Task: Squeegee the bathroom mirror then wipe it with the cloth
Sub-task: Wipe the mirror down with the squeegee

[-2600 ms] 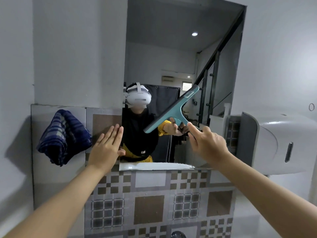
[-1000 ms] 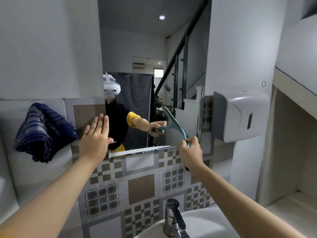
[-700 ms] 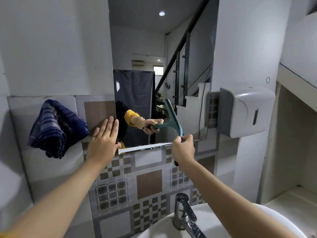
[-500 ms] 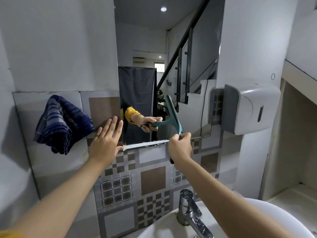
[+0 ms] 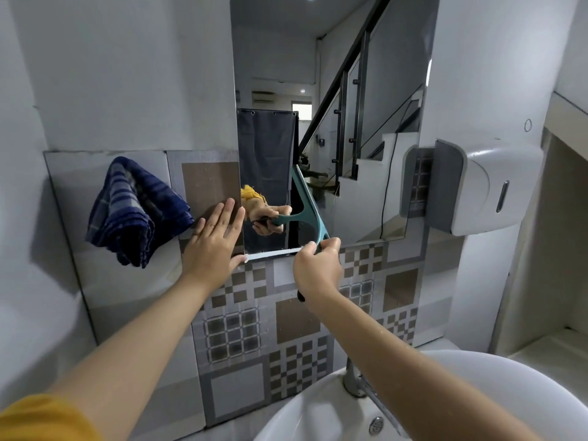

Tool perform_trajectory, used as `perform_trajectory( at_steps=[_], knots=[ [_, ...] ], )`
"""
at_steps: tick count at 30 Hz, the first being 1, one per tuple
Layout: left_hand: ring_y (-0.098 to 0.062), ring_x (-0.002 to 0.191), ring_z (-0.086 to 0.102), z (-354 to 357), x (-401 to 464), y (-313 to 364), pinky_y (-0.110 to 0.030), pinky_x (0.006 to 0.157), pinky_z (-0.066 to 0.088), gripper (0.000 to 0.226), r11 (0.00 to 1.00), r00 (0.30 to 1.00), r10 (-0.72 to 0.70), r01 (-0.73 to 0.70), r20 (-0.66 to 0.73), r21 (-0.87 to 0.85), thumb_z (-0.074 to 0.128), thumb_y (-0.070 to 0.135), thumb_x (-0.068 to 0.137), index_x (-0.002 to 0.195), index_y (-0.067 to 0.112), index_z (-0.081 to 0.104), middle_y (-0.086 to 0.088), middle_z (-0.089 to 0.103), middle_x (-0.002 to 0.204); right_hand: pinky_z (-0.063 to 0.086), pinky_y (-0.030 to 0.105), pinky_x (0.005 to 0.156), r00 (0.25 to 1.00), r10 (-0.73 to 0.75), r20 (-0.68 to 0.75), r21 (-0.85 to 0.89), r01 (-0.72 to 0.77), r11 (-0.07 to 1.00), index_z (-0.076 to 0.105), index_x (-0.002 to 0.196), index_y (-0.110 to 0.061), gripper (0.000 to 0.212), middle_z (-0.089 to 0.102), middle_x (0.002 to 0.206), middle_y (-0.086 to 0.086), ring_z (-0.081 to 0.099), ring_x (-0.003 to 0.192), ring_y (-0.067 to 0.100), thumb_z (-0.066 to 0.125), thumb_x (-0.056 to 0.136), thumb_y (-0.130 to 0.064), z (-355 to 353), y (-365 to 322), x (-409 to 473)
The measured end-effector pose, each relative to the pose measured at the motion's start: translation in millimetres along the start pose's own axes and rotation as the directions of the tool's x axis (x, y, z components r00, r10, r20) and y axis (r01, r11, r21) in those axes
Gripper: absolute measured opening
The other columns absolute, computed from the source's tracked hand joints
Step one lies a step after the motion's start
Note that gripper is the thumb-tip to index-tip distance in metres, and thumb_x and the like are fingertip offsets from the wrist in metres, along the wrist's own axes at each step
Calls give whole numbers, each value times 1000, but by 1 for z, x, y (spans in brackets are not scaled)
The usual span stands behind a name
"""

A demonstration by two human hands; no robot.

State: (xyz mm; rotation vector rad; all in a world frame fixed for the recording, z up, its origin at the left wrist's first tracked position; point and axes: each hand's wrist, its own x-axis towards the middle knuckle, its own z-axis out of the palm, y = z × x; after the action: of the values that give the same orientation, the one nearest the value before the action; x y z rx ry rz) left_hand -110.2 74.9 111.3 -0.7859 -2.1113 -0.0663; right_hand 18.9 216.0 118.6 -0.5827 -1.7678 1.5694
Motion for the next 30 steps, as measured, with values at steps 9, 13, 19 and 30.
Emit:
perform_trajectory(
  at_steps=[9,13,19,30],
  knots=[
    [-22,139,3,-1,-2,0,-41,108,13,96,999,998,-29,31,61,-27,71,41,73,145,16,12,-10,9,154,37,25,46,999,-21,29,-11,21,1000,36,128,-14,31,58,83,5,53,61,14,36,98,-23,26,-1,-21],
    [-22,139,1,0,-5,-2,-41,107,12,95,999,998,-37,38,57,-19,70,43,74,145,14,14,-13,8,154,42,31,58,998,-39,45,-15,40,999,37,123,-15,27,58,84,6,55,70,19,36,97,-23,35,2,-28],
    [-24,141,7,4,-15,-11,-39,108,13,101,997,993,-62,58,98,50,69,54,70,144,11,16,-11,5,154,45,32,57,996,-42,82,-31,45,999,36,124,-16,27,56,77,1,56,67,17,36,98,-22,46,4,-42],
    [-20,142,4,-9,-33,-24,-34,112,16,107,989,978,-128,113,164,94,74,26,70,146,15,0,-5,-14,152,56,39,60,981,-114,155,-208,145,967,38,111,-21,13,58,75,3,59,64,18,40,98,-23,46,28,-60]
  ],
)
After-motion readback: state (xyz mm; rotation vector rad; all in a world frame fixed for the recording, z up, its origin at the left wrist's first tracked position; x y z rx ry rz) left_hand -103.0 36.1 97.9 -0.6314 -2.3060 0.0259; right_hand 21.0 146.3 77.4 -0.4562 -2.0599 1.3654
